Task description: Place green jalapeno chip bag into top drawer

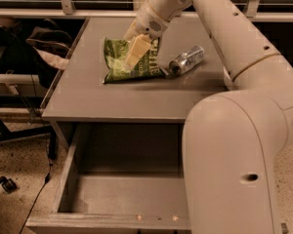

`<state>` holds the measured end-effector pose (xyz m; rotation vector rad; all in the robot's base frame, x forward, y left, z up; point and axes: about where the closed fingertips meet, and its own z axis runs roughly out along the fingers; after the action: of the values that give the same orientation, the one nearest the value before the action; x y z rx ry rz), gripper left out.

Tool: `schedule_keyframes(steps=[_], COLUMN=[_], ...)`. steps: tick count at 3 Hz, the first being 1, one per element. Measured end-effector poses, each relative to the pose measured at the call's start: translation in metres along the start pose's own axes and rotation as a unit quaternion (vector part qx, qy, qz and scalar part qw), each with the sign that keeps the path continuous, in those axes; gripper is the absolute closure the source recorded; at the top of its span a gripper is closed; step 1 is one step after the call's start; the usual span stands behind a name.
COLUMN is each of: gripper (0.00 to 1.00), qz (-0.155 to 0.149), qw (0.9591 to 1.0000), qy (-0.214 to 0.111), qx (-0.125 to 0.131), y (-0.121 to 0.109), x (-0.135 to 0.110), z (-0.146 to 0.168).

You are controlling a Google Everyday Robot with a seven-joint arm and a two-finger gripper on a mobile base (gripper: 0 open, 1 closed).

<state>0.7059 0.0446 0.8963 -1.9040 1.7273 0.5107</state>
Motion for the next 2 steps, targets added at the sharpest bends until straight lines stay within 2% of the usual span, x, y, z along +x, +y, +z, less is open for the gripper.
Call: schedule_keyframes(steps=[2], gripper=[0.73], qz=[0.000], qw=[1.0000], qy=[0.000], qx=[0.000], y=[0.0000], x=[0.0000], z=[0.0000])
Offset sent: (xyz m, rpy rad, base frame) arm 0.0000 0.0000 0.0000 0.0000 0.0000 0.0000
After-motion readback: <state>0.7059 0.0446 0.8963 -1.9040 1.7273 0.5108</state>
